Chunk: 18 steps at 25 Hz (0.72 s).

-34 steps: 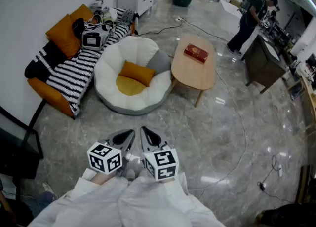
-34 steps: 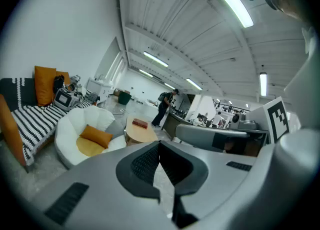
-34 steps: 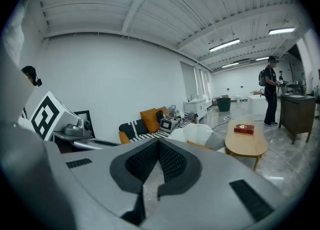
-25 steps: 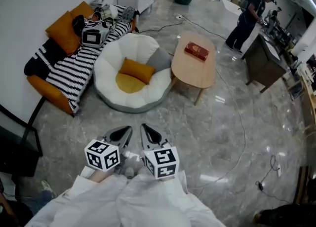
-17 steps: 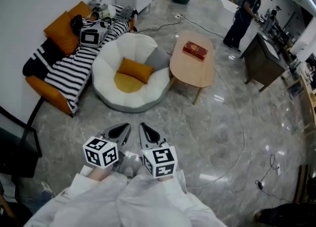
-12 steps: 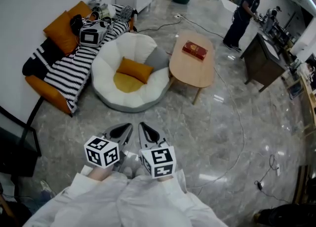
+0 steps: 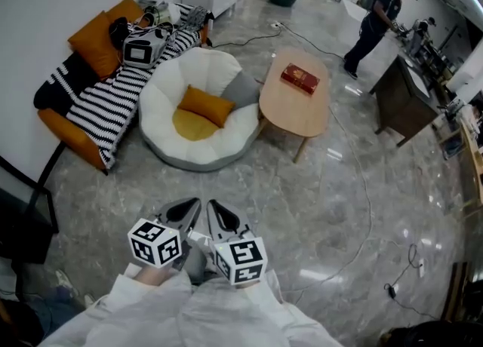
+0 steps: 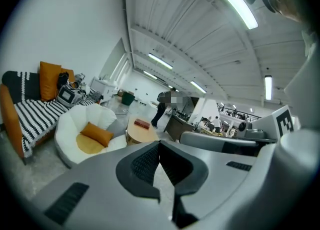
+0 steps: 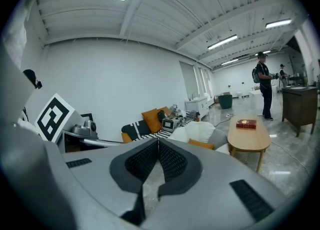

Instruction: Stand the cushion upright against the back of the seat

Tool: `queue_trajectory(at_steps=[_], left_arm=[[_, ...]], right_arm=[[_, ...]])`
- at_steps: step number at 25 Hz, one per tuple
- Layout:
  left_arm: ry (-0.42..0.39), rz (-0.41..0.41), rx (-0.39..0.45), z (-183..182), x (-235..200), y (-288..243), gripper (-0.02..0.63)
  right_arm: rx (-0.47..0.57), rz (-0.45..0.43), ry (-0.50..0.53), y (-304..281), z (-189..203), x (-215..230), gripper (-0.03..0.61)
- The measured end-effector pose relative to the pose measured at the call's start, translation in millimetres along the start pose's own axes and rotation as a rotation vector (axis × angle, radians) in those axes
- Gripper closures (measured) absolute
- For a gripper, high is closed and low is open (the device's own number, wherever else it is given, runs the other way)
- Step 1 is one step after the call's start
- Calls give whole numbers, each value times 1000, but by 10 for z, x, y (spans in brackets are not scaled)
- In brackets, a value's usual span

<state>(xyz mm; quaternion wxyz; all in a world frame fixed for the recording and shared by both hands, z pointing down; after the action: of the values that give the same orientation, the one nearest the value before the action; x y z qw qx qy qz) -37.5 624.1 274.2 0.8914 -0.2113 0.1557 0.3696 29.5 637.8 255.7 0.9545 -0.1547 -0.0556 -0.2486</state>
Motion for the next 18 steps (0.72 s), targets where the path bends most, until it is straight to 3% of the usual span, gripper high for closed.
queue_trajectory(at_steps=[10, 18], left_arm=[[5, 21, -8, -65, -200, -246, 606], [-11, 56, -17, -547, -738, -768, 606]], right_arm=[[-1, -7, -7, -386, -114, 205, 566], [18, -3, -5, -1198, -435, 532, 566]])
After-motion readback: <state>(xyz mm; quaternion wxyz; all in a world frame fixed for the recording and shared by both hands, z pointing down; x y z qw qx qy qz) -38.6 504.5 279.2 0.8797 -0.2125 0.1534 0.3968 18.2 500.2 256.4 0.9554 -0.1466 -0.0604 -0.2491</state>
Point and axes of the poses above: the fingertips, and each gripper's own axes: y backward along the fingers, x to its right, z out of its underside, the point moved 3 cm from there along y, backward along the fingers, and after that the axes turned 1 degree about z, right-handed, at the moved point
